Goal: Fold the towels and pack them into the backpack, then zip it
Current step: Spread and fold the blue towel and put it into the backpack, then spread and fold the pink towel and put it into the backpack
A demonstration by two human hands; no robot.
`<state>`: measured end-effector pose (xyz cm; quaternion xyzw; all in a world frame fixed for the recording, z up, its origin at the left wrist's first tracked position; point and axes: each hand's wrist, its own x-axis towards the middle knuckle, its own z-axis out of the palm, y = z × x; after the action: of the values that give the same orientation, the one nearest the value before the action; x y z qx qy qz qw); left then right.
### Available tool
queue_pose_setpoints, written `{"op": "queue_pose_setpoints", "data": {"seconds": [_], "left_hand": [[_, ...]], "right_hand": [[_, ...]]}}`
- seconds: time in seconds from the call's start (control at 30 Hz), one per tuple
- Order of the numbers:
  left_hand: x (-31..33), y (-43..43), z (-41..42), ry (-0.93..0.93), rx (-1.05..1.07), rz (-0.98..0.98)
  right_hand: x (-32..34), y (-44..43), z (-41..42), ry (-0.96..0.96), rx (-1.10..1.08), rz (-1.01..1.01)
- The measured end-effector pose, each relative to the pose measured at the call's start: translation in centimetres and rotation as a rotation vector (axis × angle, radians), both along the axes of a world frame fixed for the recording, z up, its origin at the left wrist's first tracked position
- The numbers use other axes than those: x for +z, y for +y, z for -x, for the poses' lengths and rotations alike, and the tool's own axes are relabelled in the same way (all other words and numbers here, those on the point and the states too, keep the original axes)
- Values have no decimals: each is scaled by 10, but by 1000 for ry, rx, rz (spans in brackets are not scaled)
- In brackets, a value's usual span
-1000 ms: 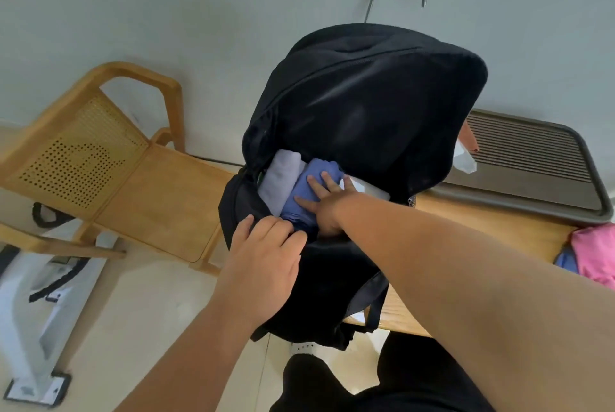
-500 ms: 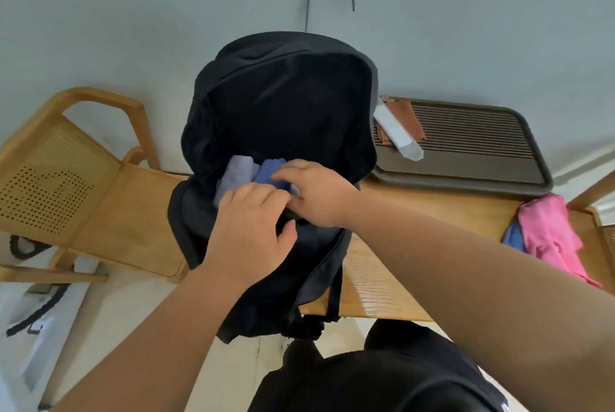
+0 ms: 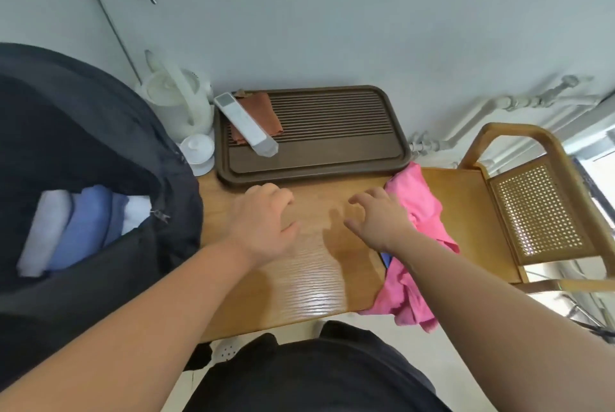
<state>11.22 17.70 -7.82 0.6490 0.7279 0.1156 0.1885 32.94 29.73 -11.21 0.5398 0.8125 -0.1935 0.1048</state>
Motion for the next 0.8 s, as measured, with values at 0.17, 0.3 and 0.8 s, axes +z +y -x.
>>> {"op": "queue_pose_setpoints", "data": {"seconds": [0.17, 0.3, 0.8], "left_hand": [[-29, 46, -79, -150, 102, 206], [-52, 64, -137, -262, 167, 382], [-98, 88, -233, -791, 514, 548]], "right_hand": [[-28, 36, -108, -39, -262, 63], [-56, 40, -163, 52, -363, 296], [-70, 18, -189, 672, -372, 631]]}}
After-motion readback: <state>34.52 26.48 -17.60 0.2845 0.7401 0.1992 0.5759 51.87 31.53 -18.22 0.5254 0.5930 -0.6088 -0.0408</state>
